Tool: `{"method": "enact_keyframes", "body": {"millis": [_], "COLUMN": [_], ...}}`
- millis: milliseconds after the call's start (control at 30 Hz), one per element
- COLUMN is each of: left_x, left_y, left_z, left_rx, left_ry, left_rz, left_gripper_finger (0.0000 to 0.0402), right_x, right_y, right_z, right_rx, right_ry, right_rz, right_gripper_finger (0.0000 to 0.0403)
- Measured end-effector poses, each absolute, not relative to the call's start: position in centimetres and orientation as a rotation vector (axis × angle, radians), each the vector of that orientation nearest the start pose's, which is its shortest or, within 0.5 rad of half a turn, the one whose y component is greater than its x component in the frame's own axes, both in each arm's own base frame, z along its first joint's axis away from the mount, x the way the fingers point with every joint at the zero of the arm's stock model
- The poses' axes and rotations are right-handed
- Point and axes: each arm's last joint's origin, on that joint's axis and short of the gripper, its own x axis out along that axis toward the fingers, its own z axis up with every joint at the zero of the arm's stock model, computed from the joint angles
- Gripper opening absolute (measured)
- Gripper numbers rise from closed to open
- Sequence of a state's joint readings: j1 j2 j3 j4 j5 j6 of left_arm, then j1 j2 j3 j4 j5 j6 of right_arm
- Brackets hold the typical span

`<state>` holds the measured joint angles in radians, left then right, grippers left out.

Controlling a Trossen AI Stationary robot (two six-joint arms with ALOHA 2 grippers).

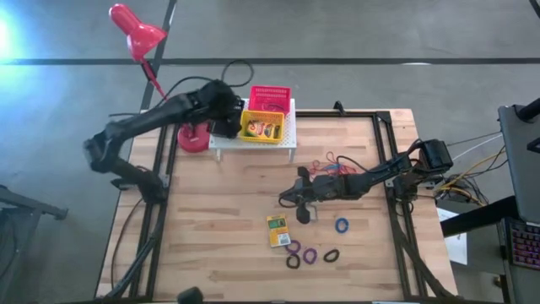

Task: Pick & Place Office Desk Supplies
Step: Put the green spring keychain into the black bin on the shelf, then adjust the bins on the shelf

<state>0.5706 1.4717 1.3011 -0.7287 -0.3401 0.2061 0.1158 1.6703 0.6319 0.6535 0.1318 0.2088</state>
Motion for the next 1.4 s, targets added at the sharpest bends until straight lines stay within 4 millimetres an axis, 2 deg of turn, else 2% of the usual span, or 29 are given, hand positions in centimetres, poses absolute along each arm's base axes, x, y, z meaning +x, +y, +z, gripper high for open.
{"method": "enact_keyframes", "body": {"millis": [167, 267, 367, 467, 567, 733, 933, 1100, 1267, 1400], "left_x": [26.8, 27.3, 27.5, 27.6, 27.3, 26.8, 26.2, 26.0, 26.8, 27.7], "left_y": [18.7, 19.3, 19.5, 19.5, 19.1, 17.7, 14.6, 10.0, 5.0, 1.3], "left_z": [28.8, 28.2, 28.2, 28.8, 30.3, 32.8, 36.0, 36.9, 35.0, 31.4], "left_rx": [0.139, 0.137, 0.133, 0.132, 0.135, 0.146, 0.089, 0.066, 0.121, 0.172], "left_ry": [1.244, 1.302, 1.317, 1.287, 1.237, 1.146, 0.979, 0.87, 0.793, 0.735], "left_rz": [0.798, 0.825, 0.824, 0.836, 0.846, 0.836, 0.751, 0.619, 0.461, 0.33], "left_gripper_finger": [0.0016, 0.0025, 0.0051, 0.0091, 0.0125, 0.0156, 0.0157, 0.0135, 0.0119, 0.0118], "right_x": [31.0, 31.0, 30.9, 30.9, 30.9, 30.9, 30.9, 30.5, 28.8, 26.7], "right_y": [3.4, 3.6, 3.8, 3.8, 3.8, 3.8, 3.8, 3.8, 3.4, 3.1], "right_z": [14.9, 14.9, 14.9, 14.9, 14.9, 14.9, 14.9, 14.8, 15.8, 16.5], "right_rx": [0.159, 0.158, 0.157, 0.157, 0.16, 0.163, 0.166, 0.167, 0.162, 0.18], "right_ry": [0.379, 0.38, 0.38, 0.38, 0.38, 0.38, 0.379, 0.439, 0.565, 0.724], "right_rz": [-0.051, -0.044, -0.038, -0.036, -0.036, -0.036, -0.037, -0.047, -0.119, -0.16], "right_gripper_finger": [0.0031, 0.0031, 0.0031, 0.0031, 0.0031, 0.0031, 0.0031, 0.0031, 0.0031, 0.0031]}}
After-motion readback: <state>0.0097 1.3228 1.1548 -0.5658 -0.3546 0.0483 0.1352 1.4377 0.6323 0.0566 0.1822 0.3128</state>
